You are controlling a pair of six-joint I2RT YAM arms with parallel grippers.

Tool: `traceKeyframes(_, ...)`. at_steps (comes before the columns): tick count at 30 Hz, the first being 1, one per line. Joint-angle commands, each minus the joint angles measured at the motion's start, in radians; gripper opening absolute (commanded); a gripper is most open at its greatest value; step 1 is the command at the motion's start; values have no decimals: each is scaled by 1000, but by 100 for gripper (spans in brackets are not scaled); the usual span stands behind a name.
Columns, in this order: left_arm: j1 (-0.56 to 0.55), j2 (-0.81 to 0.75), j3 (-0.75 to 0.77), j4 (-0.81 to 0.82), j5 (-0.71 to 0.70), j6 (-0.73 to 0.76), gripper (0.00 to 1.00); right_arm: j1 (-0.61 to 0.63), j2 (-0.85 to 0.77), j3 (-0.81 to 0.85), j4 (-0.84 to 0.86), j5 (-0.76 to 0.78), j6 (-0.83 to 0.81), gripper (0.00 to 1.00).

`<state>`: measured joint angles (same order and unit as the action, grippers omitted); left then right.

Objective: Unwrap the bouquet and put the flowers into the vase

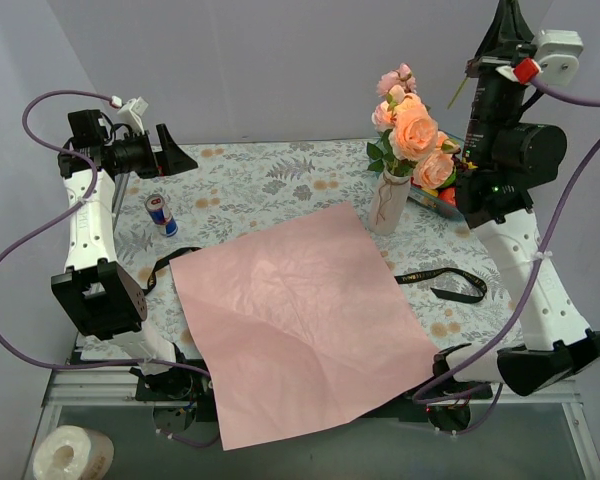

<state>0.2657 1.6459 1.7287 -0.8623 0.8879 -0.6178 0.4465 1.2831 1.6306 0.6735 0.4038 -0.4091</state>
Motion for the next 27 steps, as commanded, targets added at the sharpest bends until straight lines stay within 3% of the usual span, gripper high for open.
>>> traceKeyframes(1,3,-3,43,3,19,1,98,-92,42,84,6,-31,199,1)
traceKeyframes(13,1,-11,5,6,16,21,98,-104,79,-196,106,-46,317,1)
traceKeyframes(27,3,-15,-4,6,14,26,98,-80,84,-428,308,-115,279,1)
